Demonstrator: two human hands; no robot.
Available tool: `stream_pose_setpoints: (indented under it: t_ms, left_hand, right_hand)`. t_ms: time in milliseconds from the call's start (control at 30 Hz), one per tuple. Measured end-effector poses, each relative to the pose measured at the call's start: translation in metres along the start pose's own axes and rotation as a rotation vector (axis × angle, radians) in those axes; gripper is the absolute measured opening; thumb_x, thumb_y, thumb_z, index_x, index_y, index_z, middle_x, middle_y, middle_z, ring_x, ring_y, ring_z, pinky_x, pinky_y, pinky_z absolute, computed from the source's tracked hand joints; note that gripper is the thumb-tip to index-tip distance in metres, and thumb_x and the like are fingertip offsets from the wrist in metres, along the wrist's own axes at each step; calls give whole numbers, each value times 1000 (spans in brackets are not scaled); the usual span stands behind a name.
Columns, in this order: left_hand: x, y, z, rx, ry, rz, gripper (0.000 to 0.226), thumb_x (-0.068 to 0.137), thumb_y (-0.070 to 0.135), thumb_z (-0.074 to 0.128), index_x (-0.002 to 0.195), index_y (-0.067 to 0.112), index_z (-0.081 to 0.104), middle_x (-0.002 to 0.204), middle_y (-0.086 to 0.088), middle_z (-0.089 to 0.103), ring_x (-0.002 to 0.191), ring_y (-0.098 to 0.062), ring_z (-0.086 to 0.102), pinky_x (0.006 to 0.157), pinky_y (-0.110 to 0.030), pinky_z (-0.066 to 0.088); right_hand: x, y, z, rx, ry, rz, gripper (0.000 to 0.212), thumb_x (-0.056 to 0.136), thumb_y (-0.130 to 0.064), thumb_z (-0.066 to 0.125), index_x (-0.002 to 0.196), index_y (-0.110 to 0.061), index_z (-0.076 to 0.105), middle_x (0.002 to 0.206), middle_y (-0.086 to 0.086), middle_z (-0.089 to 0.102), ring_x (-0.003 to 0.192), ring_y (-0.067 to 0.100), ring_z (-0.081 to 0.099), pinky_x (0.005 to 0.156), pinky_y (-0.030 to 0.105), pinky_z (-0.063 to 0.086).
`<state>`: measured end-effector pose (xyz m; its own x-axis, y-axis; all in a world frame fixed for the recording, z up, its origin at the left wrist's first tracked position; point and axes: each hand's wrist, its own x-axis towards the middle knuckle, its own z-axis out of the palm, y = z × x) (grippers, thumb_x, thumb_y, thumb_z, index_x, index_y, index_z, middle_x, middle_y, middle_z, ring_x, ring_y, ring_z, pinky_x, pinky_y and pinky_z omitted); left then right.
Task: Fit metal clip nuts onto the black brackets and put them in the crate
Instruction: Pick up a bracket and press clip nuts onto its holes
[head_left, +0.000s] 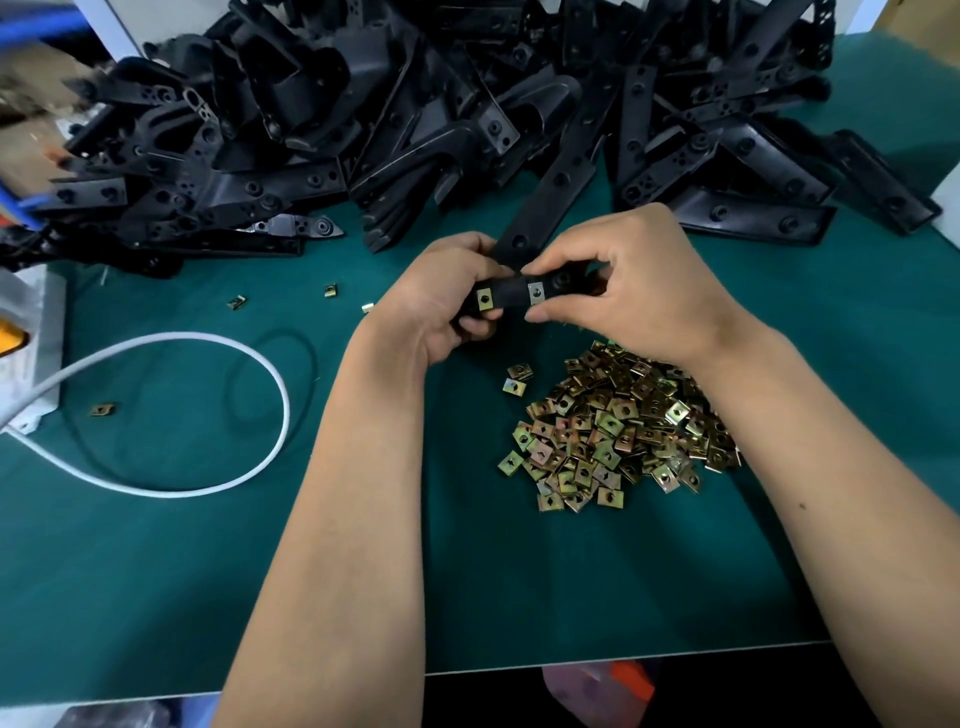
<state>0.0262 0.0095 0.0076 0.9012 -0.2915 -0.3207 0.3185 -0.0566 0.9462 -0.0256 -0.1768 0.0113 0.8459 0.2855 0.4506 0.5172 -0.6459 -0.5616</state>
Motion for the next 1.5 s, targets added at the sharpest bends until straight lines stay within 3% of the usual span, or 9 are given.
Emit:
stream_pose_setpoints:
  t_ms: [200,433,567,767,1033,1267,1367,1433,1500]
  left_hand:
    - [1,0,3,27,36,-11,22,94,-6,48,84,13,55,65,-6,52,40,-10,41,34,-13,23]
    - [3,0,7,52,61,8,20,93,-6,47,85,11,55,66,-10,50,40,-12,37,35,-13,22]
    - [3,-1,8,28,88,10,20,92,-7,47,86,9,57,68,-11,51,42,-12,35,36,-13,21]
    - [0,0,8,21,81,0,19,92,-7,48,85,8,57,63,-9,54,41,-13,40,36,-15,21]
    - [-2,0,12,50,129,-4,16,90,-6,51,90,8,58,61,-8,57,39,-12,43,35,-16,24]
    - [-10,5,37,84,111,78,14,90,-2,54,88,12,58,51,0,59,38,-10,45,38,-17,25]
    - [-13,12,72,128,89,149,15,92,0,53,90,13,60,53,2,60,36,-9,47,38,-17,27]
    - [-15,20,108,121,71,206,13,94,1,53,93,12,61,60,0,62,39,-10,50,37,-17,30]
    - [-19,26,154,93,31,283,13,93,3,55,91,14,61,71,-5,63,44,-13,54,37,-18,33]
  right_hand:
    - [-2,1,3,-3,10,16,25,77,-26,91,99,-17,81,92,-5,77,87,7,71,81,38,55]
    - [-2,0,8,-39,-5,31,20,79,-28,89,89,-16,77,81,-4,70,73,14,64,66,34,49]
    - [-1,-2,7,-54,-2,28,21,79,-29,89,90,-17,78,82,-5,71,75,13,65,69,37,51]
    - [0,-3,0,-97,-95,-21,30,81,-19,87,111,-17,80,102,-1,76,98,12,70,91,37,53]
    - [-1,-5,5,-116,-79,57,23,81,-26,87,102,-20,79,92,-3,76,86,14,69,81,41,55]
    - [-19,-9,-10,-186,15,104,23,84,-25,84,103,-16,79,92,0,75,82,16,67,75,34,50]
    - [-44,-8,-35,-217,110,147,26,84,-21,83,107,-13,78,99,1,77,90,17,68,83,35,51]
    - [-68,-5,-56,-206,239,201,36,81,-9,81,117,-13,75,111,-1,75,104,13,67,92,29,51]
    - [-94,-2,-75,-67,442,300,61,76,9,70,133,-14,64,124,0,70,117,8,63,93,23,50]
